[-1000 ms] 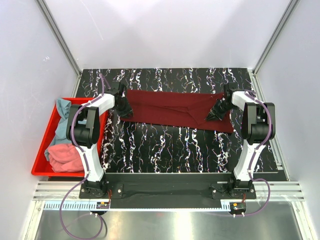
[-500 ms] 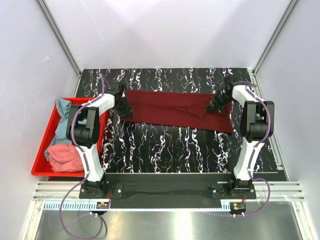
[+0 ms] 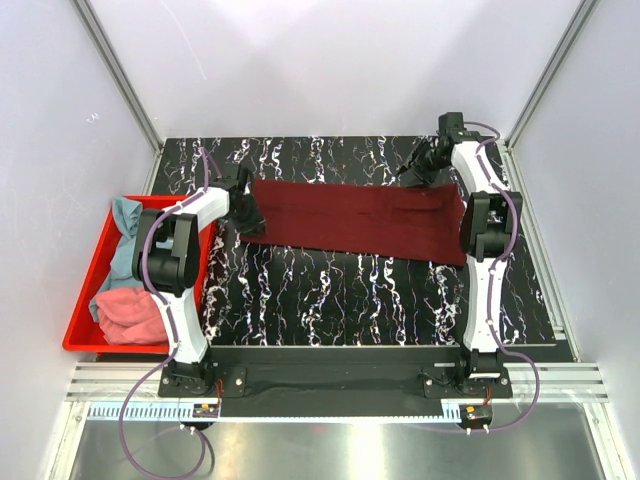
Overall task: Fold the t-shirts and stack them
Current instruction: Fold the tshirt
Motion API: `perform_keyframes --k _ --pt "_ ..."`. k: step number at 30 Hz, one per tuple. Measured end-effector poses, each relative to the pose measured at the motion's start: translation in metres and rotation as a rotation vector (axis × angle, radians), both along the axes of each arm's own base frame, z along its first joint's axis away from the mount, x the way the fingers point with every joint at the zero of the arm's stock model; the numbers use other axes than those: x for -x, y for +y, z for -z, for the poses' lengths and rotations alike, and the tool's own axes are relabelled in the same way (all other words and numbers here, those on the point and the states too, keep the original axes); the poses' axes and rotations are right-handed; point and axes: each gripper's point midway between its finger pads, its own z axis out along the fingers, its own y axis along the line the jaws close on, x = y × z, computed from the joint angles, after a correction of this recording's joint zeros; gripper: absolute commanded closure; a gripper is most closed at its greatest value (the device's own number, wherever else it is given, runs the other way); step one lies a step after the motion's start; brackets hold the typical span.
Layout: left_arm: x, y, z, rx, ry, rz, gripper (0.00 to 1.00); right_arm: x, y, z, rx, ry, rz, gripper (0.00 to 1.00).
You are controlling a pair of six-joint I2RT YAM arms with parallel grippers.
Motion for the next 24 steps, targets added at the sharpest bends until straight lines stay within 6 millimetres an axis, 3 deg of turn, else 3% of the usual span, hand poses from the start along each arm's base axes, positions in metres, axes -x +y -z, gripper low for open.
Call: perform_keyframes --k 3,7,12,16,24 --pt "0.003 0.002 -0.002 -0.013 0.005 0.004 0.69 0.015 -0.008 -0.008 0.072 0.005 -0.028 0.42" --pt "0.005 0.007 -0.004 -0.039 0.007 0.009 0.69 0.058 -0.022 -0.014 0.163 0.046 -0.063 0.42" --pt "0.008 0.011 -0.004 -0.059 0.019 0.010 0.69 0.104 -0.036 -0.004 0.248 0.113 -0.100 0.44" --pt "0.009 0.012 -0.004 -0.069 0.021 0.015 0.69 0.115 -0.044 0.011 0.291 0.150 -0.112 0.46" --pt "0.014 0.015 0.001 -0.080 0.039 0.014 0.67 0.113 -0.046 0.014 0.299 0.152 -0.107 0.46"
